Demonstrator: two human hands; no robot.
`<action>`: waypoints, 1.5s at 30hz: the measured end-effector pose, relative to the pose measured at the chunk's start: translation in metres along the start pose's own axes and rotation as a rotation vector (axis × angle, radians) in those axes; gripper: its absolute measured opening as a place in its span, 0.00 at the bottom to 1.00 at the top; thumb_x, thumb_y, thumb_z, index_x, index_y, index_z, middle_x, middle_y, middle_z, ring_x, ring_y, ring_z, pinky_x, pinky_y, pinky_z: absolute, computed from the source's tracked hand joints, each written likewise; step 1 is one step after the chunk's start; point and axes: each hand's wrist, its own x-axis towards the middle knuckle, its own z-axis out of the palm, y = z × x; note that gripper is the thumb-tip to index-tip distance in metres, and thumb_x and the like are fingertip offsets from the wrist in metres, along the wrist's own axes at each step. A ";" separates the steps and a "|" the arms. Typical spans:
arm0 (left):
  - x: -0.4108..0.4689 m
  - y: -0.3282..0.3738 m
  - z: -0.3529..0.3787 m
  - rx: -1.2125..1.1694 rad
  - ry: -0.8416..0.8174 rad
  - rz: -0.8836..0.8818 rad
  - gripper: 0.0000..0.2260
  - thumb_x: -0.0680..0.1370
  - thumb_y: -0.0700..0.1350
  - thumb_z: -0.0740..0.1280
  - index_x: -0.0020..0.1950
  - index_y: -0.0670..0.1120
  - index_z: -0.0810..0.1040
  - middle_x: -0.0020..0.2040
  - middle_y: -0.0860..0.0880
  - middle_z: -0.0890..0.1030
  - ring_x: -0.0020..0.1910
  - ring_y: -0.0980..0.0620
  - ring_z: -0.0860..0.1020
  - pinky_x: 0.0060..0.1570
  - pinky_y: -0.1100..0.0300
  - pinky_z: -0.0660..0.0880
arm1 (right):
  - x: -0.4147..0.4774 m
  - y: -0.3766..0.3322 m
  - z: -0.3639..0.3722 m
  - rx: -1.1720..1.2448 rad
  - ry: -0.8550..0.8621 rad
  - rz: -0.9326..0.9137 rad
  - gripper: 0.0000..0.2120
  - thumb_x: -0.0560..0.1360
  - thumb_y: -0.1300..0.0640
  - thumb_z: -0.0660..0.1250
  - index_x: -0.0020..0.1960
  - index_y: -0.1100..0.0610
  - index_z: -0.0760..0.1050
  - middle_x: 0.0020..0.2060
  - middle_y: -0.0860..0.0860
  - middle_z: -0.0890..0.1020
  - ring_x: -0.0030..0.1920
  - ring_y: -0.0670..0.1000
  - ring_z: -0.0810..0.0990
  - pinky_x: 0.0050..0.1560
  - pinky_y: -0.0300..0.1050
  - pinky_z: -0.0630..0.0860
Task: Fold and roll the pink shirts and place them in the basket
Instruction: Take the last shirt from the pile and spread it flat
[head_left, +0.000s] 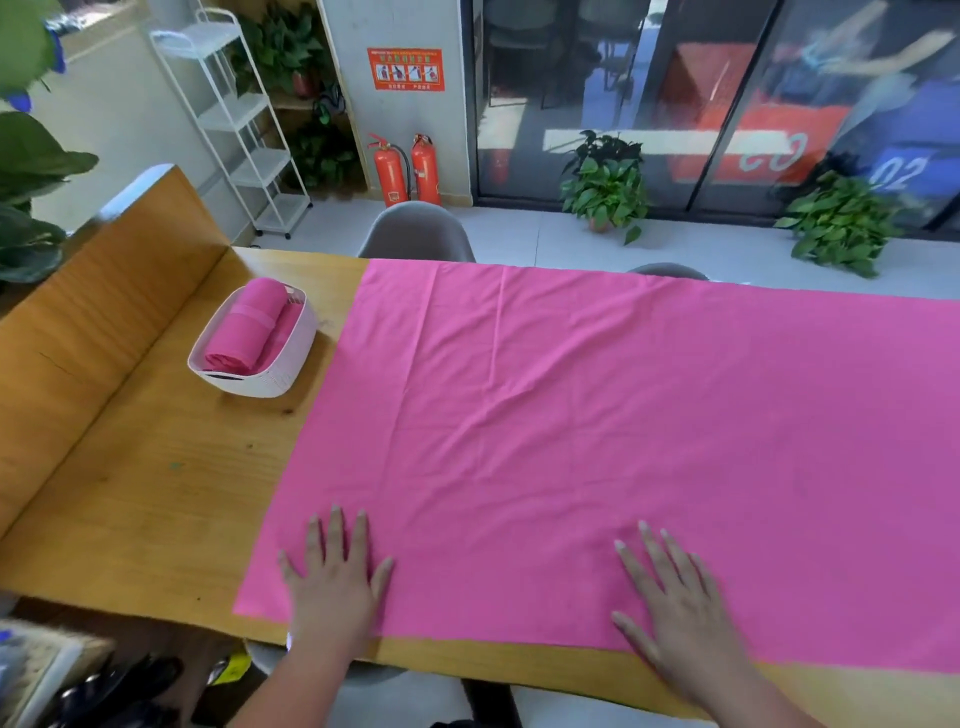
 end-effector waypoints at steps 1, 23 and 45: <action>-0.001 0.001 -0.005 0.014 -0.015 -0.011 0.38 0.80 0.70 0.49 0.84 0.51 0.65 0.84 0.43 0.63 0.82 0.35 0.60 0.71 0.21 0.57 | -0.012 0.011 0.004 0.009 -0.005 0.109 0.41 0.78 0.27 0.57 0.85 0.43 0.55 0.86 0.52 0.53 0.84 0.60 0.56 0.76 0.65 0.63; -0.150 0.255 -0.032 0.103 -0.053 0.674 0.33 0.81 0.64 0.50 0.83 0.51 0.65 0.86 0.41 0.56 0.84 0.37 0.57 0.79 0.36 0.60 | -0.164 0.109 -0.003 0.154 -0.187 0.289 0.62 0.60 0.20 0.15 0.86 0.41 0.49 0.86 0.50 0.51 0.84 0.56 0.52 0.82 0.56 0.55; -0.096 0.545 -0.062 0.029 -0.108 0.945 0.31 0.87 0.62 0.49 0.87 0.53 0.44 0.86 0.45 0.36 0.85 0.42 0.38 0.84 0.44 0.43 | -0.145 0.326 -0.044 0.135 -0.215 0.419 0.24 0.87 0.38 0.50 0.78 0.45 0.69 0.77 0.52 0.70 0.76 0.57 0.70 0.71 0.56 0.72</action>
